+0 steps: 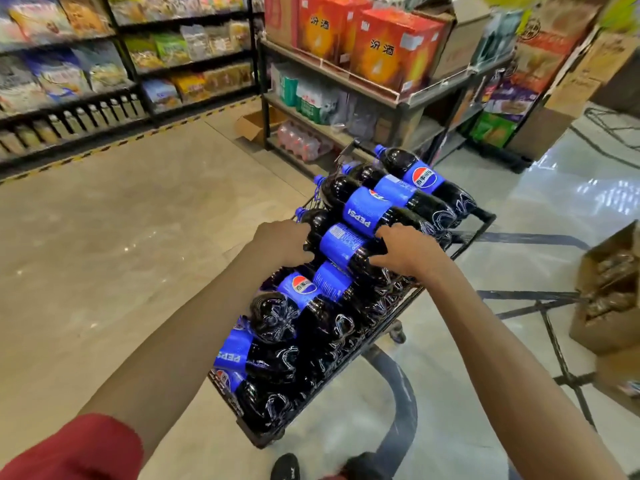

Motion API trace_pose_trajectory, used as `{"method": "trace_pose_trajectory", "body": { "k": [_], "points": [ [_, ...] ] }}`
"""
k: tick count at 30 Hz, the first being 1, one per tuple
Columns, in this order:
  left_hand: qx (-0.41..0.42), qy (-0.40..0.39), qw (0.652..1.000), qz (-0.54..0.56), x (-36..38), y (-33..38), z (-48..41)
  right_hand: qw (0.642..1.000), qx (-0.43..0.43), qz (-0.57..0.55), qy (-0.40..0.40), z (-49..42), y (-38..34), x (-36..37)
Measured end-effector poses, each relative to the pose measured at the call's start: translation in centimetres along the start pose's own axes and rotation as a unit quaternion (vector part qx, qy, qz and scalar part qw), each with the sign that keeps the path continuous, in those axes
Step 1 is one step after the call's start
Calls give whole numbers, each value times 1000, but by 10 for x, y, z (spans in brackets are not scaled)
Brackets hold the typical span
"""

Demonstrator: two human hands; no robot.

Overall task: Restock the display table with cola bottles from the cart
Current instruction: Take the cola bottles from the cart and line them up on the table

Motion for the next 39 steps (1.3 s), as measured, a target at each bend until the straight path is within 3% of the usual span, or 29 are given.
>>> {"method": "trace_pose_trajectory", "body": {
  "k": [3,7,12,20,31,36,39],
  "points": [
    [-10,23,999,21,-3,16,-29,999,-4,8,46,-15,19,-9],
    [-39,29,997,65,-3,37,-71,998,-10,24,50,-41,46,-15],
    [-106,29,972,206,2,51,-123,999,-25,15,37,-73,73,-12],
    [-278,67,832,475,18,56,-169,997,-73,-23,2,-106,81,2],
    [-369,53,733,569,15,70,-201,996,-72,-46,-5,-125,74,13],
    [-402,85,664,626,28,70,-209,997,-70,-45,-2,-129,72,15],
    [-408,107,649,633,33,74,-212,996,-72,-59,-11,-131,75,16]
  ]
}}
Point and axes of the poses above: each hand's wrist, its own z-axis away from the middle knuckle, its own x-axis out of the palm, y = z × x, the point moved 3 cm from there along -z, towards the middle knuckle, and after that the axes turned 3 degrees about -x, right-handed, at the moved point
